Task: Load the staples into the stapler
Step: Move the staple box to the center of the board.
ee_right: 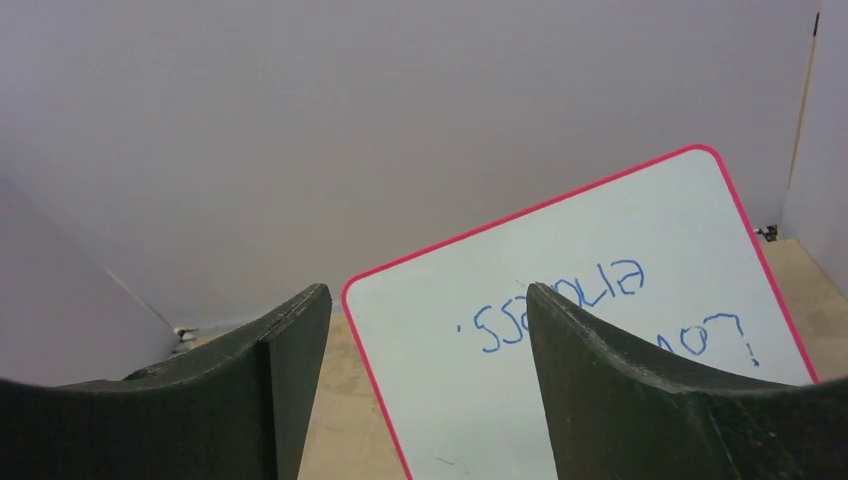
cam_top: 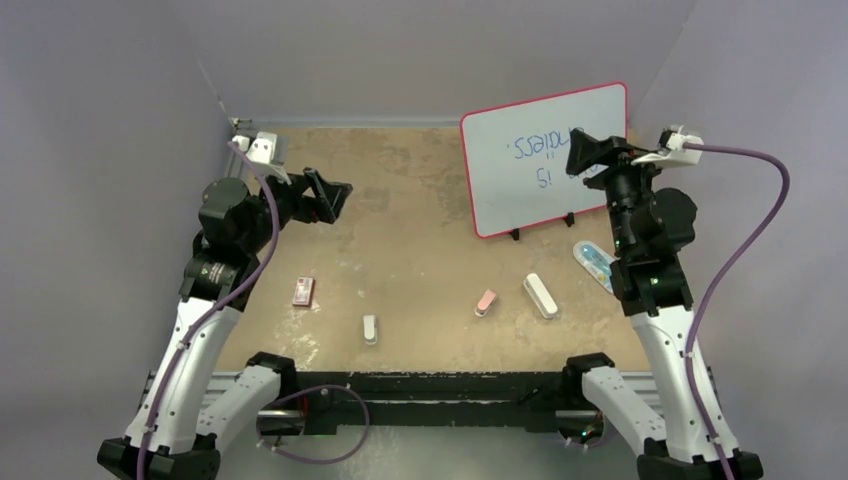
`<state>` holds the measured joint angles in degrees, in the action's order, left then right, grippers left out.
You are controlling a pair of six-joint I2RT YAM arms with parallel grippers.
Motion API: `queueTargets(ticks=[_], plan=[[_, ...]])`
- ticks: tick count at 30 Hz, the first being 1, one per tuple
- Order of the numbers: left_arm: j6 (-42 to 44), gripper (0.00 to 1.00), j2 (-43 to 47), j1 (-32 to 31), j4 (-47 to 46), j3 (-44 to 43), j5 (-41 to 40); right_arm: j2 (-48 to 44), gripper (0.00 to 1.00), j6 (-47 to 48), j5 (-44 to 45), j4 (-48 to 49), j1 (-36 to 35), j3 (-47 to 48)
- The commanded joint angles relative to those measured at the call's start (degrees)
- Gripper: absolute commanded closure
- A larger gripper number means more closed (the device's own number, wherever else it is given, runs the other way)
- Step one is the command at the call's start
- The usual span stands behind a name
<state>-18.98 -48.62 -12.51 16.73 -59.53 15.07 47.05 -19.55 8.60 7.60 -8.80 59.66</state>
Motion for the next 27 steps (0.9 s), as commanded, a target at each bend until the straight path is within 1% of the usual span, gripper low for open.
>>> queueTargets(ticks=[1,4,8,11,15,17,19,23,24,27], plan=[[-0.54,0.12,0.15,-0.35,-4.41,0.87,4.11,-1.14,0.24,-0.97,-4.98,3.23,0.75,0.93],[-0.91,0.11,0.24,-0.38,-5.44,2.2,6.05,-1.08,0.2,-2.16,-7.54,3.98,0.94,0.46],[-2.83,0.1,0.31,-0.43,-8.27,4.42,9.9,0.76,0.17,-3.09,-11.04,2.5,1.07,1.74],[-4.23,0.1,0.48,-0.46,-11.86,6.82,13.76,1.81,0.17,-2.34,-16.12,3.36,1.07,1.71],[-6.31,0.1,0.21,-0.53,-14.18,8.9,15.5,4.32,0.17,-2.94,-22.95,3.5,-0.24,2.56],[-6.99,0.1,-0.15,-0.54,-14.07,9.52,14.61,5.96,0.18,-3.3,-22.99,3.4,-3.8,2.87],[-8.03,0.1,-0.73,-0.56,-12.24,9.66,11.21,8.01,0.18,-2.85,-19.46,2.71,-9.92,3.33],[-9.71,0.1,-3.27,-0.58,-3.93,8.22,3.89,12.57,0.19,-4.4,-11.98,0.71,-21.28,3.39],[-9.88,0.1,-3.96,-0.58,-2.19,7.77,2.94,13.42,0.19,-4.76,-11.63,-0.07,-23.7,3.08],[-10.31,0.1,-4.81,-0.58,0.24,7.39,1.1,15.04,0.2,-6.14,-6.43,-3.69,-30.3,1.75]])
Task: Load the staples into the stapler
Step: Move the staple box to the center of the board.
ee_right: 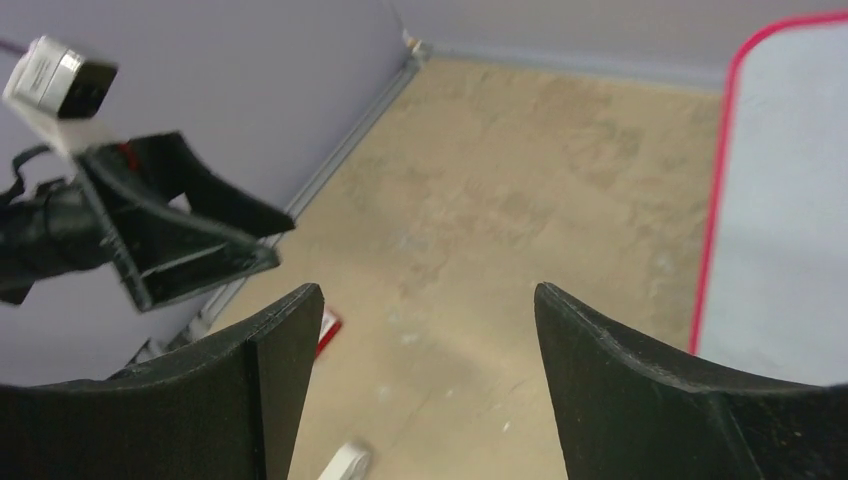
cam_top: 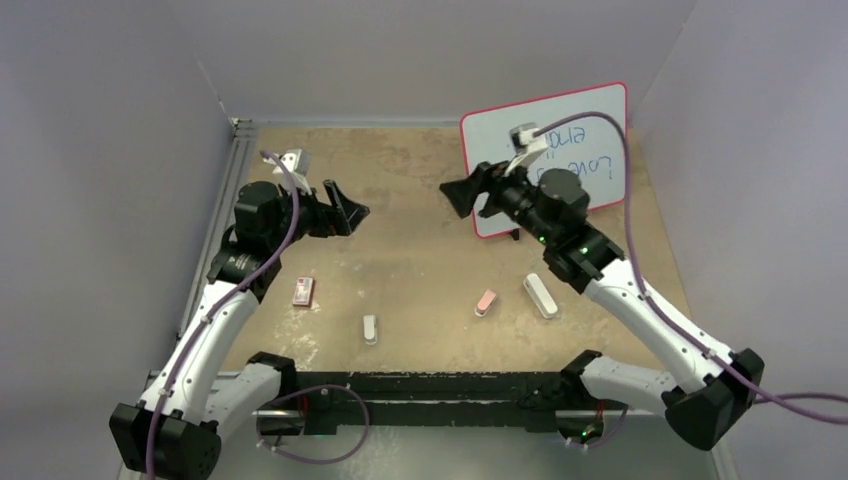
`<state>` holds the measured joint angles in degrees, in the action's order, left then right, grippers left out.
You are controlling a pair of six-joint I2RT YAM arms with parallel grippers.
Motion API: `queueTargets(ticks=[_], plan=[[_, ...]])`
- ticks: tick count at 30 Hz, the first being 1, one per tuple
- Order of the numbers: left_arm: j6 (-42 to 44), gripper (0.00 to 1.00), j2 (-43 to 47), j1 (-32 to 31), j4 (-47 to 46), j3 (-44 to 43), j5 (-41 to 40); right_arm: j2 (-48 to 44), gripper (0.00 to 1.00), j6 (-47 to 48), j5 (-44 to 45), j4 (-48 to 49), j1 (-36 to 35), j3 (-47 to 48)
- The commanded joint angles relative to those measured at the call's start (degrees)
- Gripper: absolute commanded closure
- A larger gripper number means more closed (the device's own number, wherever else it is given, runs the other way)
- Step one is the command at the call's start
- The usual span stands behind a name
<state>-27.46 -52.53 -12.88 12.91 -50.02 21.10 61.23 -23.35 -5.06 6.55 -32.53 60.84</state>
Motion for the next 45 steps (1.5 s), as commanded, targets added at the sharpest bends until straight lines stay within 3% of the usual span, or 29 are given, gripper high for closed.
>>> queueTargets(ticks=[1,6,10,15,22,39,42,45], plan=[[-2.07,0.1,-0.77,-0.21,4.08,-1.92,-5.67,0.98,0.21,-3.07,8.69,-3.12,-8.5,-0.72],[-2.94,0.1,-0.27,-0.21,3.91,-1.41,-8.51,2.66,0.23,-8.29,16.09,-3.21,-20.33,-4.75],[-2.95,0.1,-1.18,-0.21,4.1,-2.01,-8.83,8.33,0.31,-10.23,21.11,-2.86,-28.95,-4.18],[-3.2,0.11,-0.64,-0.21,6.38,-2.74,-12.64,17.64,0.39,-12.66,25.11,-3.3,-34.88,-1.41],[-4.57,0.11,0.07,-0.21,8.37,-2.74,-16.27,28.41,0.26,-14.86,26.84,-6.45,-40.02,3.13],[-8.36,0.11,2.43,-0.21,15.11,-2.53,-29.1,41.78,0.28,-14.84,27.79,-12.46,-44.02,10.52],[-14.31,0.1,1.4,-0.21,22.64,-1.05,-35.78,42.66,0.28,-14.9,28.44,-11.24,-44.02,11.42],[-22.54,0.09,-1.55,-0.13,27.2,5.19,-33.93,42.54,0.28,-15.55,29.46,-9.81,-43.85,11.71]])
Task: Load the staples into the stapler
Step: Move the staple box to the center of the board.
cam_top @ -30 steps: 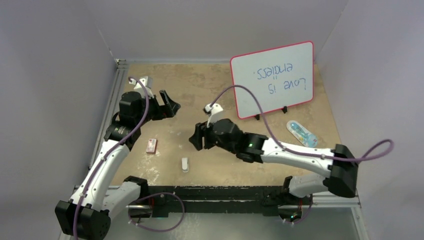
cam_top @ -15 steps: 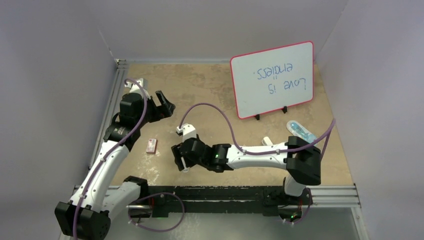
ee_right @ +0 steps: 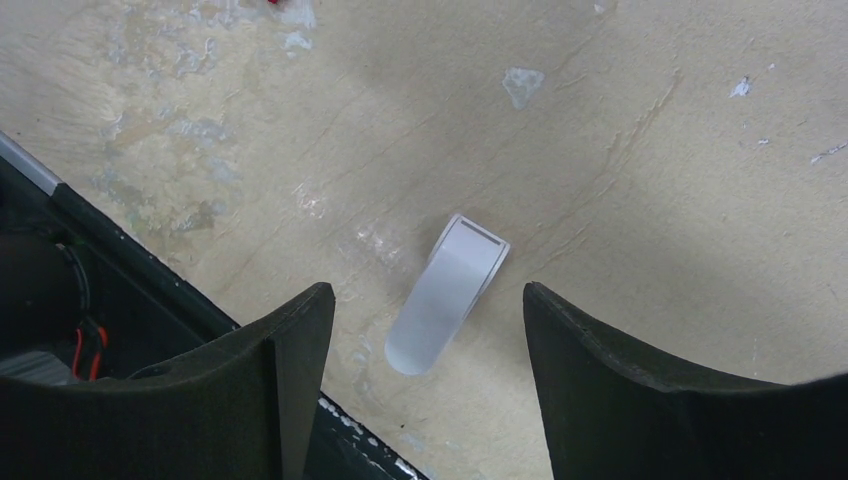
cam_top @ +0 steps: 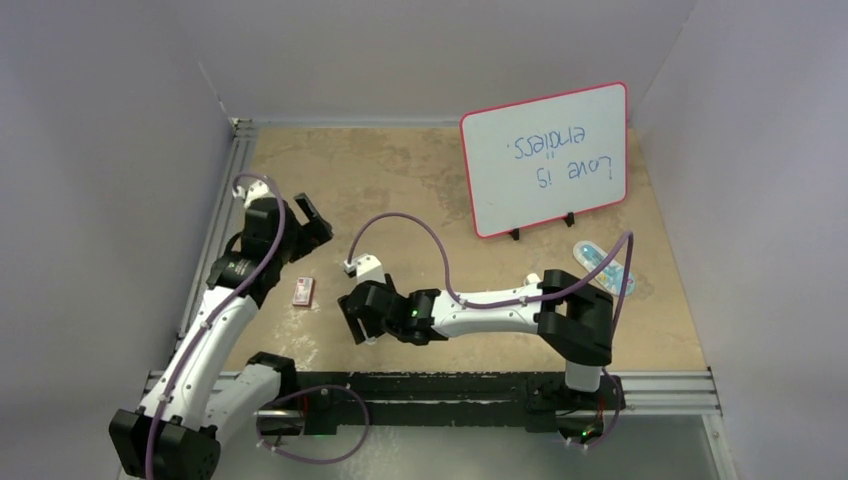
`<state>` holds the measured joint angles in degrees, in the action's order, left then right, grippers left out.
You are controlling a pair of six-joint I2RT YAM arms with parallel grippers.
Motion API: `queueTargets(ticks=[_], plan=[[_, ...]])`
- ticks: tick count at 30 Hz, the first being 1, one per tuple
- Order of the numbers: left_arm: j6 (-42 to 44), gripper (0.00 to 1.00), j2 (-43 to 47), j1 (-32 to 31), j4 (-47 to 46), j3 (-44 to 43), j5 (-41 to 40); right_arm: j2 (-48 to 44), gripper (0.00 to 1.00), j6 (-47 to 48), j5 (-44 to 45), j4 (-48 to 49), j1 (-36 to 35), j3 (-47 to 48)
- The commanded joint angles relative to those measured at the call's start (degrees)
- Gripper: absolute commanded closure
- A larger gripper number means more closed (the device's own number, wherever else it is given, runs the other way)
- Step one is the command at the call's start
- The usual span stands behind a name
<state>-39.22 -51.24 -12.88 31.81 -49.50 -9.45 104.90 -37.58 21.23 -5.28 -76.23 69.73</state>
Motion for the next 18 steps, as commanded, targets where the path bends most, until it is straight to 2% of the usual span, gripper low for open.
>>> queueTargets(ticks=[1,5,12,18], plan=[[-13.35,0.09,-4.21,-0.12,8.98,6.23,-2.88,-1.42,0.29,-1.35,3.42,2.74,0.05,2.69],[-20.07,0.09,-8.96,0.54,9.67,9.57,-7.57,-3.21,0.32,-0.93,3.23,4.99,1.52,1.16],[-22.77,0.06,-12.79,1.55,8.66,12.22,-16.14,-7.65,0.32,-0.34,-2.12,9.61,6.73,-3.75],[-18.36,0.06,-15.0,3.78,0.91,14.14,-12.35,-10.27,0.32,0.76,-4.44,10.92,9.19,-6.46]])
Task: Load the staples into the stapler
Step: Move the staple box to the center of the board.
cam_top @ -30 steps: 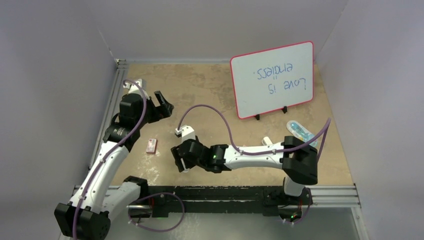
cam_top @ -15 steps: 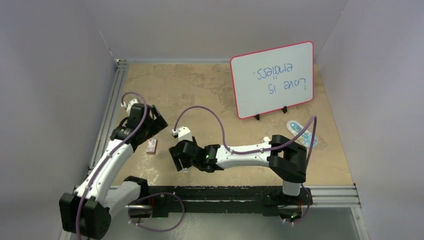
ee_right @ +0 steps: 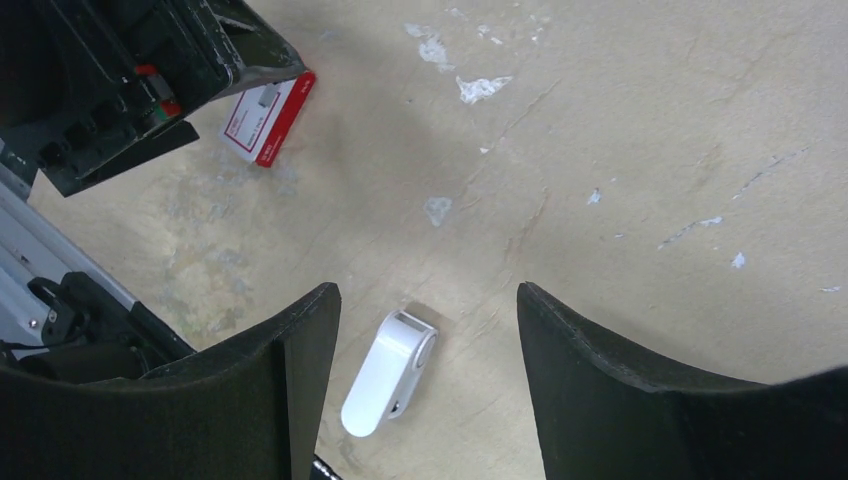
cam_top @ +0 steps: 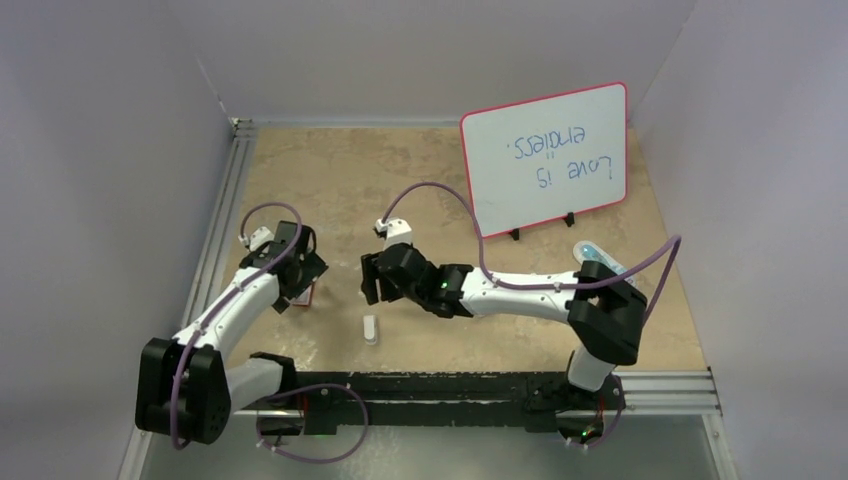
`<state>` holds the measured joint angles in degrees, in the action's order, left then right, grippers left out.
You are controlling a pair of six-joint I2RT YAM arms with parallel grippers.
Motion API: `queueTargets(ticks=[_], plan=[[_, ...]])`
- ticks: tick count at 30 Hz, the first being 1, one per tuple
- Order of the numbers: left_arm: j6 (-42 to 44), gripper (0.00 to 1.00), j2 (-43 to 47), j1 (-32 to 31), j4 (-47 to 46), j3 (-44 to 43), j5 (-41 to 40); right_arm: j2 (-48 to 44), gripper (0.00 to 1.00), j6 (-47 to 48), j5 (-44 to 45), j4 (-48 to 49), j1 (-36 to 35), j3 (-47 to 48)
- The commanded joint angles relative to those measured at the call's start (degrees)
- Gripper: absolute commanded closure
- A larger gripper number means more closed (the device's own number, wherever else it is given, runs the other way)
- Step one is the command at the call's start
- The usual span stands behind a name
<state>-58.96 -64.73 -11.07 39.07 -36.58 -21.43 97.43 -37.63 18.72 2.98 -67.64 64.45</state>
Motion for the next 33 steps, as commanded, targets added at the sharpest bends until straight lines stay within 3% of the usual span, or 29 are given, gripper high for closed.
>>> queueTargets(ticks=[1,8,13,27,33], plan=[[2.16,0.06,-2.0,2.58,-7.78,1.57,0.87,-3.2,0.32,0.92,-2.01,2.67,0.83,-1.45],[3.85,0.15,-5.58,4.48,-15.32,4.02,7.85,-5.5,0.32,0.65,-2.64,3.07,2.32,-3.68],[10.7,0.31,-6.06,3.97,-18.8,4.99,16.73,-6.02,0.32,0.07,-2.7,3.56,2.64,-4.7],[19.86,0.59,-22.11,-4.93,-22.01,-5.13,23.95,-9.08,0.33,-2.14,-3.69,4.41,8.66,-8.72],[24.63,0.61,-28.29,-12.29,-22.64,-9.49,24.48,-10.15,0.33,-3.92,-3.02,4.4,11.37,-10.18]])
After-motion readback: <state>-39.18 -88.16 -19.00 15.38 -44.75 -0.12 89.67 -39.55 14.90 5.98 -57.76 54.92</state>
